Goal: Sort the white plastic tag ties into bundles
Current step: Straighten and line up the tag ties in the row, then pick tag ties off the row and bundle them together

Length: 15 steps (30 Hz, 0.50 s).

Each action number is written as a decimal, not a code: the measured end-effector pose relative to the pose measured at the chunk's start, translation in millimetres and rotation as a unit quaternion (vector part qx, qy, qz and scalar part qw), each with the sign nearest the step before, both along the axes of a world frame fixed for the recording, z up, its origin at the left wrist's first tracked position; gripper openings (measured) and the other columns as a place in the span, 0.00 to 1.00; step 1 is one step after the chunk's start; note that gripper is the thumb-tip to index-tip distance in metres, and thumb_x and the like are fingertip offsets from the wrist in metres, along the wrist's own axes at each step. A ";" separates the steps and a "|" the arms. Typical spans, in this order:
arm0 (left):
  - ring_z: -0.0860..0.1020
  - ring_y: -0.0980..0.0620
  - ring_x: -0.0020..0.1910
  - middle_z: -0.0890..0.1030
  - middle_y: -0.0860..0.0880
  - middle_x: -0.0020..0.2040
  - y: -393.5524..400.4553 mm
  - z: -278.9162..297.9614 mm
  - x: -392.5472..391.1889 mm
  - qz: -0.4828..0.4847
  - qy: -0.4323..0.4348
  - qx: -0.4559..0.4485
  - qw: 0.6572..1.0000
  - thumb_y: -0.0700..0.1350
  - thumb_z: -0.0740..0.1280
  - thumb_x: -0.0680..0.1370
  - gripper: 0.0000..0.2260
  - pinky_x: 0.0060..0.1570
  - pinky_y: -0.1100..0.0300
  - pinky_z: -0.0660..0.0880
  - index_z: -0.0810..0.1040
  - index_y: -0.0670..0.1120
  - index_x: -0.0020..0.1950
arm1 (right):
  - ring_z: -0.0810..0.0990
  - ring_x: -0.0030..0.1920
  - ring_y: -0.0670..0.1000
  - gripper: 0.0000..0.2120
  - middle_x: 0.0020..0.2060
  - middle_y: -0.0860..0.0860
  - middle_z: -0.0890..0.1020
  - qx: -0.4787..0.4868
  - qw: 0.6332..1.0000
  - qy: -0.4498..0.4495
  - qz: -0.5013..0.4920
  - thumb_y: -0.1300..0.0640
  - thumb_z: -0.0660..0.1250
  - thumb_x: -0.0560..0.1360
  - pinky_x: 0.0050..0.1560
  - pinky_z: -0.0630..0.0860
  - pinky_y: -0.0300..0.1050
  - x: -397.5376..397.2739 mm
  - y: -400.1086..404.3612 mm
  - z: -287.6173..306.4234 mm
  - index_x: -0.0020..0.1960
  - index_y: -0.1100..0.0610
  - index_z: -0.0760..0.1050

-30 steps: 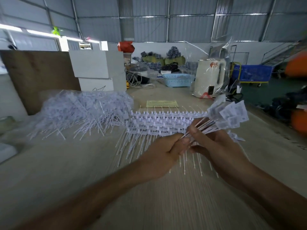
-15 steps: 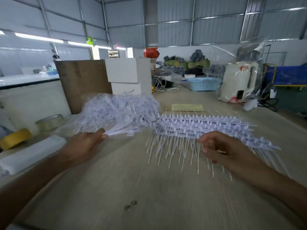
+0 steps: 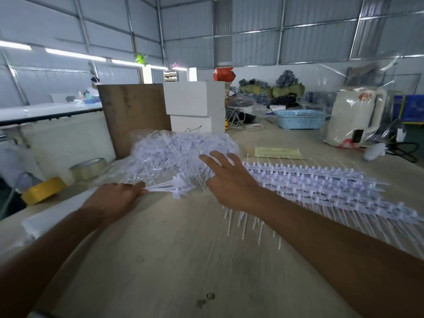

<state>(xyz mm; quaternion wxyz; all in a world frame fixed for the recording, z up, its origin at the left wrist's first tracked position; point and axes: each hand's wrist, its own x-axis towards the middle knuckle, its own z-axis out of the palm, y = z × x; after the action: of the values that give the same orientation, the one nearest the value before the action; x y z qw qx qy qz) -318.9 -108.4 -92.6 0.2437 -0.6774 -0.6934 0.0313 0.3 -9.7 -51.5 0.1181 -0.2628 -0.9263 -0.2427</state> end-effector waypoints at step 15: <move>0.79 0.40 0.46 0.80 0.40 0.47 21.0 7.9 25.3 0.058 -0.219 0.093 0.969 0.56 0.49 0.85 0.17 0.41 0.52 0.68 0.71 0.47 0.52 | 0.63 0.74 0.55 0.25 0.76 0.50 0.63 -0.091 0.968 0.228 -0.042 0.54 0.59 0.82 0.71 0.65 0.60 -44.7 25.1 57.8 0.78 0.58 0.61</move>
<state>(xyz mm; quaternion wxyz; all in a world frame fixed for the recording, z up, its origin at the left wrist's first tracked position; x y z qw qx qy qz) -293.6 -87.4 -84.8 0.1456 -0.6002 -0.7681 -0.1688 -44.4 15.4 6.3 0.2916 -0.3595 -0.8812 -0.0958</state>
